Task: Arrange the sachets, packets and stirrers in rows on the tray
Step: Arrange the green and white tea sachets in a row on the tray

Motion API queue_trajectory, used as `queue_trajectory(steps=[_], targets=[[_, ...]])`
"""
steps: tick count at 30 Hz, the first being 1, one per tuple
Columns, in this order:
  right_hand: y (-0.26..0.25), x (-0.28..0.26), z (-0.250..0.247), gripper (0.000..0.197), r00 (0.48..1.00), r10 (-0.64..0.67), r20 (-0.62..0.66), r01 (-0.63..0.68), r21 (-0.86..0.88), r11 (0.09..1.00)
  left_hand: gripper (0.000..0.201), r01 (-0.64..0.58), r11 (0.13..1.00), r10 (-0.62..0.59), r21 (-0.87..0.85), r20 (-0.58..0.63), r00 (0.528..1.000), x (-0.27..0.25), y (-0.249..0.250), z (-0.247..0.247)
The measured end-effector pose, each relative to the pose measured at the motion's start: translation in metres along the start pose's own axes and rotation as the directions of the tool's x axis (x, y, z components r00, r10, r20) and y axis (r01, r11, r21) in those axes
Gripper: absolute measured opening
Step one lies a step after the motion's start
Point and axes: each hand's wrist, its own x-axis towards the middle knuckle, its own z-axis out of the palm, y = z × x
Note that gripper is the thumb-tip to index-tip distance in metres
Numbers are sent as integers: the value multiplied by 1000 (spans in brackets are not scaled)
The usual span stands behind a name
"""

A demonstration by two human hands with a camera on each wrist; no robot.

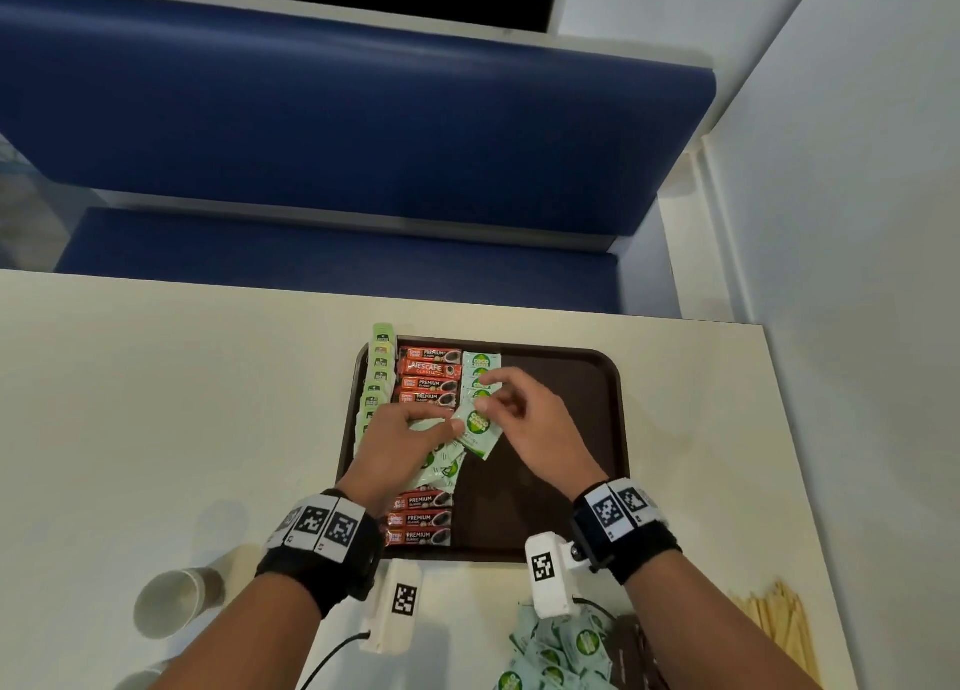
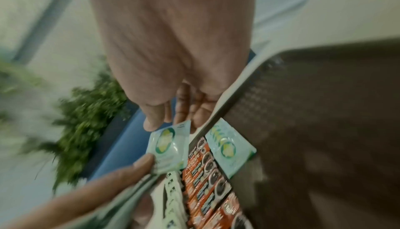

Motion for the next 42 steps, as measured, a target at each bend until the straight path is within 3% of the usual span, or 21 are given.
queue_trajectory(steps=[2,4,6,8,12,15,19,27,42], targets=[[8,-7,3,17,984,176,11,-175,191,966,14,27,994,-34,-107,-63,997,-3,-6,1],[21,-15,10,18,948,299,114,-319,410,855,12,41,986,-57,-161,-101,993,-6,-11,1],[36,-17,17,21,922,351,163,-382,525,760,12,59,989,-74,-139,-108,991,-7,-17,1],[50,-15,23,19,913,383,141,-394,551,735,7,76,995,-82,-64,-97,992,-9,-22,0],[74,-5,29,13,879,461,-118,-387,386,837,5,90,996,-87,26,-113,990,-13,-32,-7],[84,1,35,11,871,416,-260,-381,175,908,7,93,995,-88,41,-118,989,-15,-35,-12],[82,5,39,11,871,327,-365,-344,21,939,8,114,993,-109,35,-120,987,-16,-39,-14],[82,10,42,15,852,296,-433,-332,-8,943,6,123,992,-119,31,-116,986,-17,-39,-13],[85,17,50,23,864,279,-418,-317,-22,948,8,124,992,-119,39,-95,988,-14,-38,-19]])
